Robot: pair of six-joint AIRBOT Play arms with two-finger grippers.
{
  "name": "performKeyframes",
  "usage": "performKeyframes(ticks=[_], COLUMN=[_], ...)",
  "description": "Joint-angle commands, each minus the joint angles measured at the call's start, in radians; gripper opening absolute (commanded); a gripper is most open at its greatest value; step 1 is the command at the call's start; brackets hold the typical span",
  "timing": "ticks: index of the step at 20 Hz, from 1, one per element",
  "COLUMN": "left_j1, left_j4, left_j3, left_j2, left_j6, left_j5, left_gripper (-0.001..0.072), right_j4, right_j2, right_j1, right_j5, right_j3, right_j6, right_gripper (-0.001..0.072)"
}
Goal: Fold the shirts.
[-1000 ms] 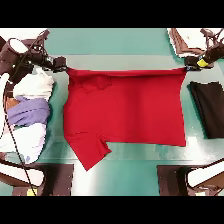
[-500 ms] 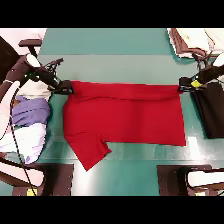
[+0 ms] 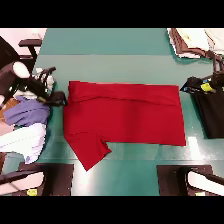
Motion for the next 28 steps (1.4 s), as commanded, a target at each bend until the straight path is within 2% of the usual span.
performKeyframes(ticks=[1,3,6,11,14,15,17,18,21,23,24,25,26,28], left_j1=[-0.001,-0.001,-0.001,-0.001,-0.001,-0.001,-0.001,-0.001,-0.001,-0.001,-0.001,-0.001,-0.001,-0.001], left_j4=[0.025,-0.022,-0.153,-0.201,-0.32,-0.346,-0.367,-0.374,-0.37,-0.367,-0.367,-0.367,-0.368,-0.367], left_j3=[-0.287,-0.409,-0.534,-0.665,-0.68,-0.68,-0.68,-0.676,-0.616,-0.568,-0.55,-0.533,-0.521,-0.503], left_j2=[0.242,0.315,0.333,0.333,0.333,0.333,0.333,0.333,0.333,0.333,0.333,0.333,0.333,0.333], left_j6=[-0.074,-0.104,-0.103,-0.101,-0.043,-0.032,0.023,0.032,0.047,0.056,0.066,0.066,0.066,0.066], left_j5=[-0.003,0.019,0.048,0.12,0.174,0.182,0.182,0.177,0.147,0.125,0.125,0.128,0.134,0.14], left_gripper=[0.0531,0.0531,0.0532,0.0531,0.0531,0.0505,0.0057,0.0027,0.0026,0.0026,0.0026,0.0026,0.0026,0.0026], right_j4=[0.012,0.012,0.014,0.039,0.039,0.039,0.037,0.029,0.017,-0.088,-0.15,-0.178,-0.171,-0.113], right_j2=[0.15,0.193,0.222,0.223,0.223,0.223,0.223,0.223,0.238,0.285,0.316,0.34,0.356,0.36], right_j1=[-0.003,-0.003,-0.003,0.002,0.002,0.002,0.002,-0.009,-0.097,-0.193,-0.251,-0.311,-0.378,-0.474], right_j5=[-0.058,-0.096,-0.111,-0.112,-0.111,-0.108,-0.08,-0.047,0.09,0.154,0.167,0.173,0.175,0.163], right_j3=[-0.121,-0.153,-0.167,-0.167,-0.167,-0.167,-0.167,-0.167,-0.224,-0.358,-0.443,-0.518,-0.588,-0.697], right_j6=[0.0,0.0,0.0,0.0,0.0,0.0,0.0,0.0,0.0,0.001,0.0,0.0,0.0,-0.024], right_gripper=[0.0428,0.0427,0.0427,0.0427,0.0427,0.0427,0.0427,0.0428,0.0427,0.0427,0.0455,0.0531,0.056,0.0553])
